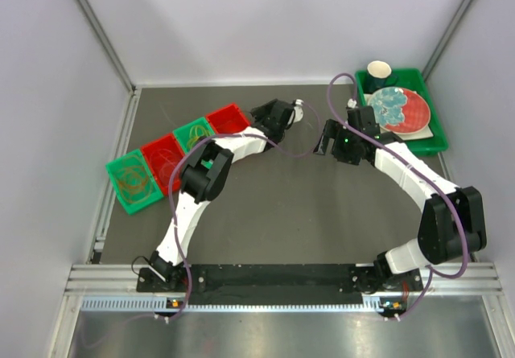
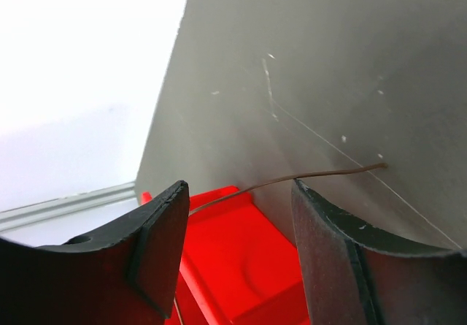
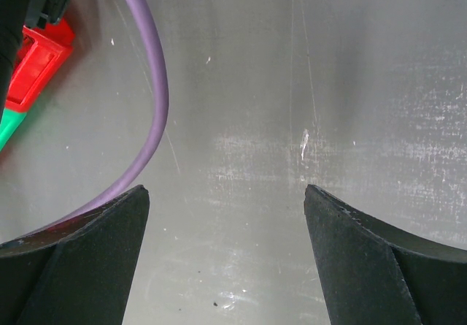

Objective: Untangle the cables

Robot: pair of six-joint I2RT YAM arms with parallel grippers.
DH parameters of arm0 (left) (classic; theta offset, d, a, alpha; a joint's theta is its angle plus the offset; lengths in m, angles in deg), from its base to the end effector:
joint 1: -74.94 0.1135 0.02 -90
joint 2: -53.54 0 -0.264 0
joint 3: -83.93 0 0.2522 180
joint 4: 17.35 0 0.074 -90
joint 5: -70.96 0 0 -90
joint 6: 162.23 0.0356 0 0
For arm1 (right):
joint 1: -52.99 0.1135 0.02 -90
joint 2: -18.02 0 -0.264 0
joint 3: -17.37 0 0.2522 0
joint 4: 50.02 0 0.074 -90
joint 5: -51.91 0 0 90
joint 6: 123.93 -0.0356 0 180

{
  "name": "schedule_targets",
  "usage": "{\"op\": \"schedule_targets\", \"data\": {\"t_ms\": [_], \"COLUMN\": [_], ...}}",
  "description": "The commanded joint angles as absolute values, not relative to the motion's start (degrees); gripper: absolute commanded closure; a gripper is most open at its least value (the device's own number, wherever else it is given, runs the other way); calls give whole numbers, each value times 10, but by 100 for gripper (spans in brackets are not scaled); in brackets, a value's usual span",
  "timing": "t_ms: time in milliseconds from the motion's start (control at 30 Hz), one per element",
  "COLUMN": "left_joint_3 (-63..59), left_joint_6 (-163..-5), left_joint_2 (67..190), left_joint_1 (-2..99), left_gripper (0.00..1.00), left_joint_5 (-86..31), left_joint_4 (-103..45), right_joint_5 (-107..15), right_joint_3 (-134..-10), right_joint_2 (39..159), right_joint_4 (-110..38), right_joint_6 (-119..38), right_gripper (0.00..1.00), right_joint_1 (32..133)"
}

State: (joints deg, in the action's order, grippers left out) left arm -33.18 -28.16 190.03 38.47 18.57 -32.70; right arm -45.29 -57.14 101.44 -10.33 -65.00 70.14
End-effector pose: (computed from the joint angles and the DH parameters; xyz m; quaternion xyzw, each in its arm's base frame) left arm 0.4418 -0.2996 0.1533 0.4280 0.7365 0.3140 0.4192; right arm 0.2960 0.0960 0.2547 0.0911 0.9294 0.1977 0.2980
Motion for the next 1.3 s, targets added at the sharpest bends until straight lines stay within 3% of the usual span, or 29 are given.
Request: {"op": "schedule_targets", "data": {"t_ms": [0, 133, 200, 267, 300, 400, 433, 833, 1267], "left_joint_3": [-348, -356, -355, -351, -349, -341, -340, -338, -255], "left_joint_6": [-259, -257, -257, -257, -255, -248, -245, -299, -649], "left_joint_2": [1924, 1934, 1933, 1932, 1929, 1921, 1918, 1836, 1692], "left_joint_1": [387, 387, 387, 387, 387, 387, 387, 390, 450], "left_gripper": [38, 42, 50, 61, 74, 98, 100, 100, 100], "left_joint_5": [209, 208, 208, 214, 216, 228, 231, 254, 189], "left_joint_4": [-275, -279, -279, -271, -266, -241, -236, -274, -524], "right_joint_5": [-455, -454, -454, -454, -455, -456, -456, -460, -459], "right_joint_3": [-576, -577, -578, -579, -580, -581, -581, -585, -589], "right_joint_2": [1019, 1020, 1021, 1020, 1022, 1023, 1023, 1017, 1013], "right_joint_4": [-121, -120, -120, -120, -120, -122, -122, -121, -127], "right_joint_6": [-643, -643, -643, -643, -643, -643, -642, -644, -657], "right_gripper": [14, 14, 14, 14, 14, 14, 14, 14, 14], "right_joint_1": [708, 708, 708, 708, 708, 708, 708, 710, 738]}}
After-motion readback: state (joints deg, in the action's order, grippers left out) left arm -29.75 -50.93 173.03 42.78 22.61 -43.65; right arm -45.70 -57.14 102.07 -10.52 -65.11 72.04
